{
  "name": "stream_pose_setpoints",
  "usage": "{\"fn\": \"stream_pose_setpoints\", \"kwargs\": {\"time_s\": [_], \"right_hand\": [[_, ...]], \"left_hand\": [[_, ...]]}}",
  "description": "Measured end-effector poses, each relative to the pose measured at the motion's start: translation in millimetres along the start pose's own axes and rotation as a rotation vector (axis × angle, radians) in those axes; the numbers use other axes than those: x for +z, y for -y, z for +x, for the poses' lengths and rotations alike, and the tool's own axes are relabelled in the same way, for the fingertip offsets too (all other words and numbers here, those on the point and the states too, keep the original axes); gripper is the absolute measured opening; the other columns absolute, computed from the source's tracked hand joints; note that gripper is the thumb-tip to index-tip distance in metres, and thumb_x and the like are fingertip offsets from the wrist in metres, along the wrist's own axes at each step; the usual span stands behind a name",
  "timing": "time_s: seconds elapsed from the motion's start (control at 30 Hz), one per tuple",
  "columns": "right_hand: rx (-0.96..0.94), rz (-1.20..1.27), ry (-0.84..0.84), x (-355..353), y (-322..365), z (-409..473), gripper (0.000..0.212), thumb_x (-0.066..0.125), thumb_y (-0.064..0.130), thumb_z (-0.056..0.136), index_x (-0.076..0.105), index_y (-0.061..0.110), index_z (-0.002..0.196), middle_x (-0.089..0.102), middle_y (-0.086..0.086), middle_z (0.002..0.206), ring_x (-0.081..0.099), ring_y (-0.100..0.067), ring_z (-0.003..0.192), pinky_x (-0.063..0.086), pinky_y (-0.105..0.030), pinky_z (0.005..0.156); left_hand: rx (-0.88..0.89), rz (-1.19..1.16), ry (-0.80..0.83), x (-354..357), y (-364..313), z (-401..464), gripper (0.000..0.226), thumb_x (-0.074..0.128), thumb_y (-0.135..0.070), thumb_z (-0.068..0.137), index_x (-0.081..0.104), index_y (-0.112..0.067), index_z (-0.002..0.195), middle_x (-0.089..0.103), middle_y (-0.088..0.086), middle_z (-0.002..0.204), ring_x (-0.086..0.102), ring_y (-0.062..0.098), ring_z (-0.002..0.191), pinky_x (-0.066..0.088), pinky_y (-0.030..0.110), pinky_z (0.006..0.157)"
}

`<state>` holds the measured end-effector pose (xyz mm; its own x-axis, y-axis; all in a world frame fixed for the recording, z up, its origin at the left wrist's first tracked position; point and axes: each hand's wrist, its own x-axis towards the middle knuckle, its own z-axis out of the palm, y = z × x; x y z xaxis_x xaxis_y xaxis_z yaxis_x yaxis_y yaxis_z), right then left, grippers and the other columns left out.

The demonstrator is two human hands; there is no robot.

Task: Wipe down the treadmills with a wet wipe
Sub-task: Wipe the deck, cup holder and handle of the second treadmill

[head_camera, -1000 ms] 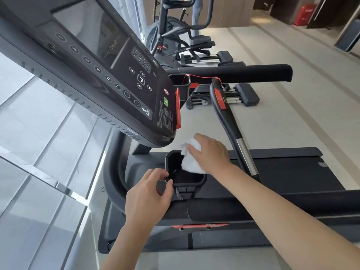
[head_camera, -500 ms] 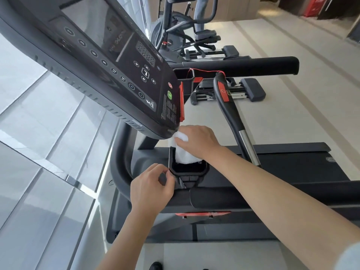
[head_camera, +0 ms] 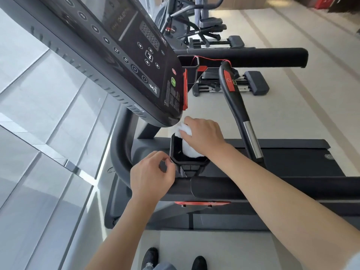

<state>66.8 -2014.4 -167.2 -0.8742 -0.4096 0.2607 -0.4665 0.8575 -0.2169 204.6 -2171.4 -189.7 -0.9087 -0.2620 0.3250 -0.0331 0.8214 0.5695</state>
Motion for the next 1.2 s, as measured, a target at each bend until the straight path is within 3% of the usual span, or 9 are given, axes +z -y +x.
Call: {"fn": "stream_pose_setpoints", "kwargs": {"time_s": [0.23, 0.33, 0.37, 0.47, 0.67, 0.8, 0.9, 0.97, 1.2], "right_hand": [[-0.028, 0.148, 0.048, 7, 36, -22, 0.017, 0.050, 0.038, 0.099, 0.063, 0.028, 0.103, 0.063, 0.004, 0.077, 0.056, -0.030, 0.069, 0.032, -0.035, 0.059], [-0.147, 0.209, 0.067, -8, 34, -39, 0.010, 0.058, 0.032, 0.097, 0.057, 0.037, 0.089, 0.041, 0.016, 0.064, 0.042, -0.019, 0.064, 0.029, -0.031, 0.061], [-0.193, 0.206, 0.015, -15, 35, -47, 0.022, 0.065, 0.029, 0.095, 0.048, 0.039, 0.084, 0.035, 0.017, 0.060, 0.038, -0.017, 0.061, 0.027, -0.030, 0.055], [-0.257, 0.122, 0.011, -27, 23, -64, 0.037, 0.069, 0.031, 0.094, 0.035, 0.034, 0.080, 0.039, 0.012, 0.061, 0.034, -0.018, 0.054, 0.027, -0.031, 0.049], [-0.214, -0.042, 0.081, -30, -5, -84, 0.031, 0.039, 0.050, 0.097, 0.048, 0.025, 0.082, 0.040, 0.004, 0.065, 0.041, -0.022, 0.058, 0.018, -0.030, 0.051], [-0.212, 0.062, 0.032, -18, 24, -77, 0.013, 0.049, 0.040, 0.097, 0.054, 0.034, 0.087, 0.039, 0.007, 0.067, 0.042, -0.017, 0.059, 0.023, -0.029, 0.050], [-0.170, 0.076, 0.058, 5, 61, -51, 0.032, 0.037, 0.049, 0.096, 0.066, 0.037, 0.099, 0.051, 0.009, 0.074, 0.056, -0.017, 0.067, 0.037, -0.033, 0.052], [-0.153, 0.105, 0.036, 11, 70, -39, 0.032, 0.039, 0.050, 0.094, 0.068, 0.035, 0.096, 0.045, 0.010, 0.070, 0.052, -0.018, 0.062, 0.034, -0.033, 0.051], [-0.194, 0.120, 0.036, -18, 15, -70, 0.031, 0.052, 0.045, 0.093, 0.047, 0.021, 0.073, 0.045, 0.003, 0.063, 0.043, -0.022, 0.053, 0.028, -0.031, 0.046]], "left_hand": [[0.016, 0.050, 0.027, 2, 0, 1, 0.018, 0.053, -0.034, 0.088, 0.068, -0.030, 0.078, 0.061, -0.014, 0.072, 0.055, 0.012, 0.057, 0.044, 0.028, 0.050], [0.043, 0.051, 0.049, -1, 2, 2, 0.019, 0.052, -0.033, 0.088, 0.065, -0.029, 0.075, 0.058, -0.011, 0.066, 0.053, 0.013, 0.058, 0.044, 0.029, 0.049], [0.073, 0.059, 0.077, -1, 6, 1, 0.019, 0.051, -0.034, 0.088, 0.065, -0.029, 0.076, 0.058, -0.011, 0.066, 0.053, 0.014, 0.059, 0.044, 0.028, 0.051], [0.231, 0.083, 0.134, -6, 23, -7, 0.026, 0.049, -0.032, 0.092, 0.058, -0.023, 0.070, 0.053, -0.008, 0.062, 0.049, 0.017, 0.058, 0.040, 0.029, 0.053], [0.309, 0.084, -0.062, 3, 31, -16, 0.032, 0.055, -0.019, 0.090, 0.049, -0.016, 0.060, 0.041, -0.006, 0.054, 0.035, 0.017, 0.050, 0.032, 0.032, 0.055], [0.352, 0.055, -0.115, 4, 30, -14, 0.031, 0.057, -0.016, 0.086, 0.042, -0.016, 0.059, 0.036, -0.008, 0.054, 0.030, 0.017, 0.050, 0.030, 0.032, 0.053], [0.339, 0.049, -0.094, 4, 30, -14, 0.031, 0.059, -0.017, 0.085, 0.042, -0.017, 0.059, 0.038, -0.009, 0.054, 0.031, 0.015, 0.050, 0.031, 0.033, 0.052], [0.335, 0.038, -0.070, 3, 30, -14, 0.029, 0.059, -0.018, 0.086, 0.045, -0.018, 0.061, 0.040, -0.010, 0.054, 0.033, 0.014, 0.051, 0.032, 0.033, 0.053], [0.344, 0.059, -0.055, 0, 30, -14, 0.032, 0.056, -0.017, 0.088, 0.041, -0.016, 0.060, 0.036, -0.008, 0.055, 0.032, 0.016, 0.051, 0.033, 0.033, 0.054]]}}
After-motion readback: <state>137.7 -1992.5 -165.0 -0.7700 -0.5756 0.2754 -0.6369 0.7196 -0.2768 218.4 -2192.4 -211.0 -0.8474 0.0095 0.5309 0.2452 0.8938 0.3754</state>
